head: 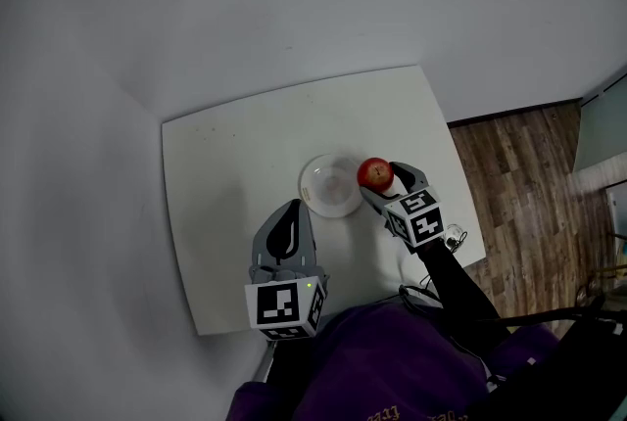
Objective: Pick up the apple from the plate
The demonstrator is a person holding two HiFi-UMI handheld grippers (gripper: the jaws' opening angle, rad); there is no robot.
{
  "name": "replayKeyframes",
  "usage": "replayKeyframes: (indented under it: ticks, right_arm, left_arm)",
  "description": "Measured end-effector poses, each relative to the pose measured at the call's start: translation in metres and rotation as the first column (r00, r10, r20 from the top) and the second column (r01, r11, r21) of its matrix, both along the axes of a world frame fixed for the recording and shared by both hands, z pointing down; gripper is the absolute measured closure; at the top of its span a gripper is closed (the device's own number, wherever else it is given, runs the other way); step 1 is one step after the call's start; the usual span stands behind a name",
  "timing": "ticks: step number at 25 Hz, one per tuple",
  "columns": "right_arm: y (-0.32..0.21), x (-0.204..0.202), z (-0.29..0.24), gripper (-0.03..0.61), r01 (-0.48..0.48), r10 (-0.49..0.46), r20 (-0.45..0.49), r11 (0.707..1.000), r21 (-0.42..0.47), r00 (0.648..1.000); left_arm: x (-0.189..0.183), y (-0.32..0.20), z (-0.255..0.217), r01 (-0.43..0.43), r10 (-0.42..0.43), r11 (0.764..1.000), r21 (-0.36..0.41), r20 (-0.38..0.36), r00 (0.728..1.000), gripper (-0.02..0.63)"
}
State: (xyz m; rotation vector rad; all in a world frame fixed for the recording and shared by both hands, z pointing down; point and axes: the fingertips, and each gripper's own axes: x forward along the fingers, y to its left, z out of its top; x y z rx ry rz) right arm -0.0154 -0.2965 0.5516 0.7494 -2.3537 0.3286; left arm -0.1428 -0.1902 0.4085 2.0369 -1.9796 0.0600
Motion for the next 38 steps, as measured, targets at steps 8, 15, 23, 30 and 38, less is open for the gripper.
replayKeyframes:
  ticks: [8, 15, 23, 30, 38]
  right_arm:
    - [-0.008, 0.026, 0.001, 0.235, -0.072, 0.072, -0.011, 0.997, -0.005, 0.997]
    - [-0.009, 0.045, 0.008, 0.234, -0.122, 0.122, -0.018, 0.992, -0.019, 0.992]
    - [-0.008, 0.059, 0.022, 0.235, -0.155, 0.154, -0.037, 0.988, -0.027, 0.987]
    - [-0.007, 0.07, 0.03, 0.233, -0.194, 0.192, -0.048, 0.98, -0.036, 0.98]
    - [-0.01, 0.072, 0.034, 0.233, -0.215, 0.214, -0.044, 0.977, -0.017, 0.976]
  left_arm:
    - [0.011, -0.007, -0.002, -0.047, 0.047, 0.999, 0.006, 0.001, 0.999, 0.607]
    - [0.019, -0.008, -0.002, -0.073, 0.073, 0.997, 0.004, -0.011, 0.997, 0.607]
    - [0.015, -0.006, 0.001, -0.071, 0.071, 0.997, -0.008, -0.002, 0.997, 0.607]
    - [0.018, -0.008, 0.0, -0.079, 0.079, 0.997, -0.018, 0.005, 0.997, 0.607]
    - [0.016, -0.01, 0.004, -0.084, 0.084, 0.996, -0.022, 0.009, 0.996, 0.607]
